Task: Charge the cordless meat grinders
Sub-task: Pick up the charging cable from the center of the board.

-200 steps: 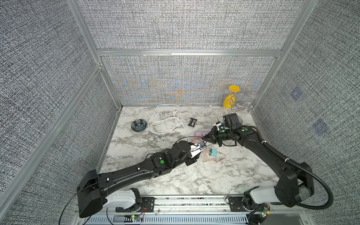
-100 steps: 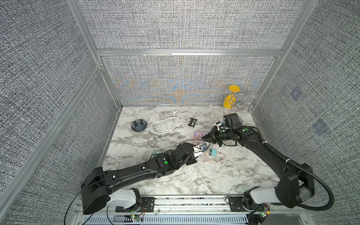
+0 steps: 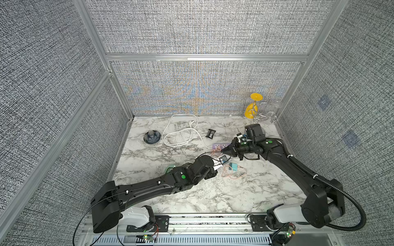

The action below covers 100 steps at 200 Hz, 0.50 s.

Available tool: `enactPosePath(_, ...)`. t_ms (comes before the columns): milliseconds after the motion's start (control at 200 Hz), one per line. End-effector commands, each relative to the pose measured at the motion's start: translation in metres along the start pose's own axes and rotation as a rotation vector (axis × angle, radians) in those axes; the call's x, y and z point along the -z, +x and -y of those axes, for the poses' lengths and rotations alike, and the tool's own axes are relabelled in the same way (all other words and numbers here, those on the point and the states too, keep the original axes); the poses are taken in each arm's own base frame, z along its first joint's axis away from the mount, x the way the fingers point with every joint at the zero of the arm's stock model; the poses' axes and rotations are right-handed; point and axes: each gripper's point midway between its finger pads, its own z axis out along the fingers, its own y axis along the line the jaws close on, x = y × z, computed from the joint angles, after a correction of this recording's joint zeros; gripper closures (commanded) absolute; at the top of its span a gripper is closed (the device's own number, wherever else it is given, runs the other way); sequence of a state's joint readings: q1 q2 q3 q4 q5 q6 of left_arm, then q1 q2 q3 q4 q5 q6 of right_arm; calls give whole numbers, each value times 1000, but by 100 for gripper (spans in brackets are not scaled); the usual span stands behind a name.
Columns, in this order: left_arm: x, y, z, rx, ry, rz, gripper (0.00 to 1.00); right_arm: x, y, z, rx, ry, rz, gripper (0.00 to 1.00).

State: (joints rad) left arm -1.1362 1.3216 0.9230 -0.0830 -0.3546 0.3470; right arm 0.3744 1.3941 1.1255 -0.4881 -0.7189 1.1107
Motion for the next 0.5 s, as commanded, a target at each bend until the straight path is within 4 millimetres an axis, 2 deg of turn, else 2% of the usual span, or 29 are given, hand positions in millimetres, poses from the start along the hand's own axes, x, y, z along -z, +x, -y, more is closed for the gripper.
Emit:
enactPosePath(0,0,0,-8,20,-40,-8,61,1,5,-4,11,-18,-21,100)
enactPosePath(40,1,2,-9,19,-48,-12,52,1,5,-5,10,-19,-21,100)
enactPosePath(140,2,6,-10,10,-59,-15,47,2,5,-6,13,-19,-18,100)
enactPosePath(270,3,9,-11,1,-67,-23,50,1,5,-3,11,-13,-18,100)
enactPosePath(495,4,7,-11,-1,-63,-15,62,0,5,-2,10,-13,-20,100)
